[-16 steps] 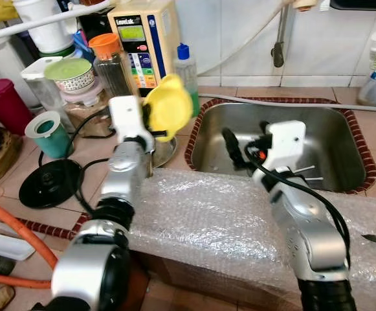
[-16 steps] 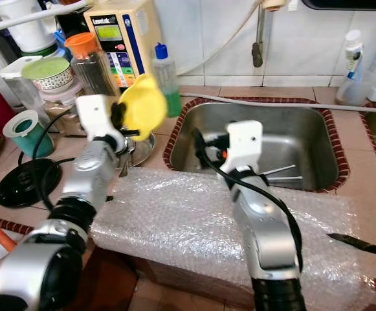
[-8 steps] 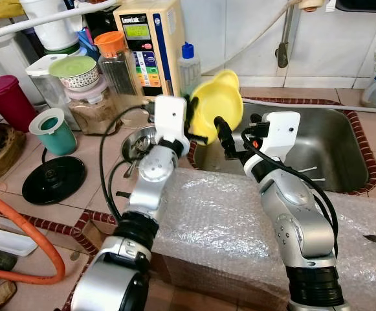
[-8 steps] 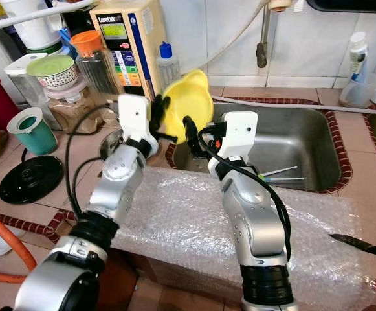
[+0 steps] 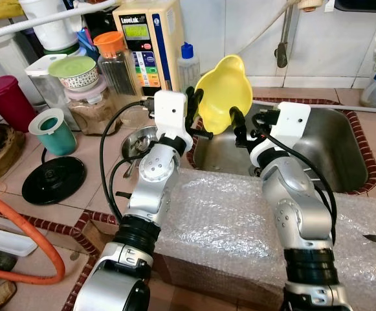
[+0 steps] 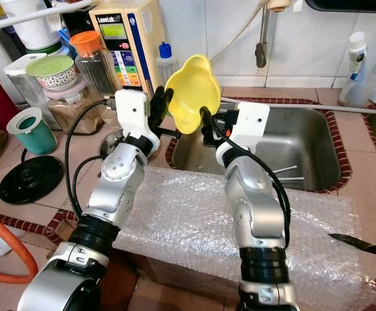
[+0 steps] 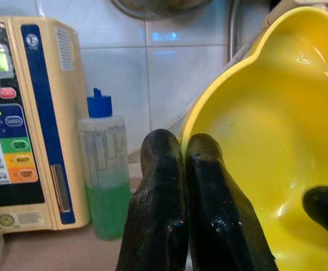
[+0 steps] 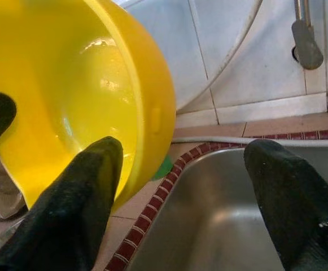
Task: Kitchen organization
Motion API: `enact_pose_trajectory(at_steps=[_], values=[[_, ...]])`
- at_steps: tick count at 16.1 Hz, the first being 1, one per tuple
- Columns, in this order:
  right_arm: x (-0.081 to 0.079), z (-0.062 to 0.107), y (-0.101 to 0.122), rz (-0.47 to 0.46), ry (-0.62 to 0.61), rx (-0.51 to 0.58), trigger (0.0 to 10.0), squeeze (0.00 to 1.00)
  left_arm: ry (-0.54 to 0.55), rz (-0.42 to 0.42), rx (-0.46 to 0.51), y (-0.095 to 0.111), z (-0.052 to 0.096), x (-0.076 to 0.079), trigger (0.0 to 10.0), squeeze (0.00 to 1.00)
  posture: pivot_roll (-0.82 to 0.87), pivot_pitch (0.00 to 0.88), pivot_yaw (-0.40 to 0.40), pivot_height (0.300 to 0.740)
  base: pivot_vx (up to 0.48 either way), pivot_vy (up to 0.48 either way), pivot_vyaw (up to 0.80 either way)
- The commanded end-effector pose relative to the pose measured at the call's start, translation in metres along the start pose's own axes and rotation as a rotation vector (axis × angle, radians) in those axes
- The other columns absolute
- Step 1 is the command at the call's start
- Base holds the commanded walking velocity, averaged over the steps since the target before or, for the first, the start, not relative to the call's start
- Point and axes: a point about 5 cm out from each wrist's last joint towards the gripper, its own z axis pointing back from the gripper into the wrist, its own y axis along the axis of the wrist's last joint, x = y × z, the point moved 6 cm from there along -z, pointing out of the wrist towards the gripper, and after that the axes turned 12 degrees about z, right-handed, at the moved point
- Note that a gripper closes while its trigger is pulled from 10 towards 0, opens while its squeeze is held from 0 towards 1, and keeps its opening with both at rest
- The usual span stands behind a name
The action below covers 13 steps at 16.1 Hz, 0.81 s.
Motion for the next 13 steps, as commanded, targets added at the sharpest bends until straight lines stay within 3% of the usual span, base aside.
enact_pose_trajectory(at_steps=[1,6,13], values=[[-0.0035,-0.0055,0.0074,-0.022,0.003,0.016,0.0,0.00,-0.018,0.013,0.015,0.0041,0.0009,0.0047,0.0,0.00,-0.12,0.000,0.138,0.740,0.000,0.000,0.00],[-0.0013,-0.0130,0.0136,-0.055,-0.016,0.038,0.0,0.00,-0.021,0.018,-0.010,0.0005,0.0032,0.0049,0.0,0.00,-0.11,0.000,0.147,0.740,0.000,0.000,0.00],[0.0063,-0.0077,0.0039,-0.089,-0.031,0.007,0.0,0.00,-0.029,0.044,-0.012,-0.0026,0.0060,0.0092,0.0,0.00,-0.12,0.000,0.133,0.740,0.000,0.000,0.00]])
